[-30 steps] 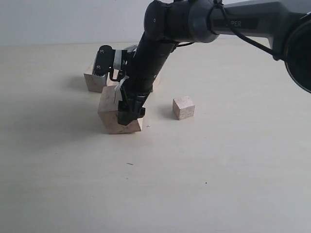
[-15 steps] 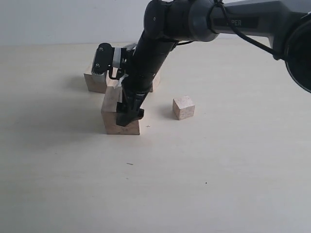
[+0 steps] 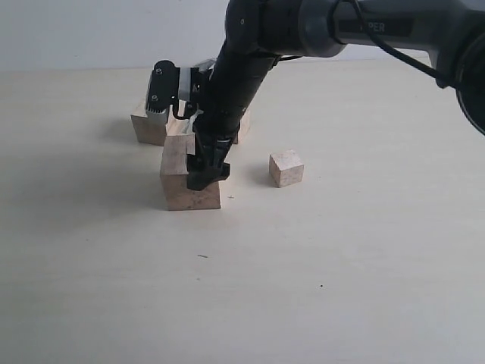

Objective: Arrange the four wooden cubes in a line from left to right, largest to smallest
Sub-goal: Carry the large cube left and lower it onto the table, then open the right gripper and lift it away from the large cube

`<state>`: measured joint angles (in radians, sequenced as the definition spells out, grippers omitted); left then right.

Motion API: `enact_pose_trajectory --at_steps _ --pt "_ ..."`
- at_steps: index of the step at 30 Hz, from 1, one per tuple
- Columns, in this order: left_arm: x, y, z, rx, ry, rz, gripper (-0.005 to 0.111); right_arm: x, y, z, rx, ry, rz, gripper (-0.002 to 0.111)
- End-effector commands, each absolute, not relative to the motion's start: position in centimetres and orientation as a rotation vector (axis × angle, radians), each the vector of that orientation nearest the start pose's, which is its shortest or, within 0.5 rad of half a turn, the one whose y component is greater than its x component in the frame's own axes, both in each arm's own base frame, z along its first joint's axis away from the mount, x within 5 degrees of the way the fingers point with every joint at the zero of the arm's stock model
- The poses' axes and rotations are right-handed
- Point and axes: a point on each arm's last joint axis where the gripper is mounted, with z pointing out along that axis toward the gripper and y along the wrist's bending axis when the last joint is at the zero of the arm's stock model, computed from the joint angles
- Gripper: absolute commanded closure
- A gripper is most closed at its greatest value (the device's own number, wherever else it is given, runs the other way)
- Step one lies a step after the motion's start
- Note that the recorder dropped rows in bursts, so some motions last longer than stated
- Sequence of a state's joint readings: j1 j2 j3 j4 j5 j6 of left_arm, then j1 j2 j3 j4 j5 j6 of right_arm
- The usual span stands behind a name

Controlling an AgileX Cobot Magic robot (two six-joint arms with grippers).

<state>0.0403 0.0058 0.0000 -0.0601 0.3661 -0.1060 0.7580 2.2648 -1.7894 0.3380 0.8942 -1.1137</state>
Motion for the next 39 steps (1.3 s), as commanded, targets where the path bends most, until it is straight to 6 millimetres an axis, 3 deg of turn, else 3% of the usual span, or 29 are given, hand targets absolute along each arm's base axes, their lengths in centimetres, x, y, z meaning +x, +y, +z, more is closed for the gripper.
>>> enact_pose_trajectory --at_steps 1,6,16,21,27,32,39 --pt "5.3 0.0 18.1 -0.171 1.834 -0.112 0.107 33.2 34.6 16.5 -2.078 1.833 0.337 0.008" --pt "5.3 0.0 18.1 -0.171 1.834 -0.112 0.107 32.7 34.7 17.5 -2.058 1.845 0.404 0.008" --pt "5.3 0.0 18.1 -0.171 1.834 -0.112 0.107 32.0 34.9 21.6 -1.917 1.811 0.528 0.008" --pt "5.3 0.0 18.1 -0.171 1.834 -0.112 0.107 33.1 34.1 23.4 -1.787 1.812 0.561 0.008" --pt "5.3 0.0 18.1 -0.171 1.834 -0.112 0.107 35.6 32.5 24.0 -1.599 1.844 0.606 0.008" --pt "5.3 0.0 18.1 -0.171 1.834 -0.112 0.107 37.1 31.6 24.7 -1.504 1.773 0.634 0.008" --pt "5.3 0.0 18.1 -0.171 1.834 -0.112 0.107 37.7 32.7 24.1 -1.413 1.645 0.794 0.008"
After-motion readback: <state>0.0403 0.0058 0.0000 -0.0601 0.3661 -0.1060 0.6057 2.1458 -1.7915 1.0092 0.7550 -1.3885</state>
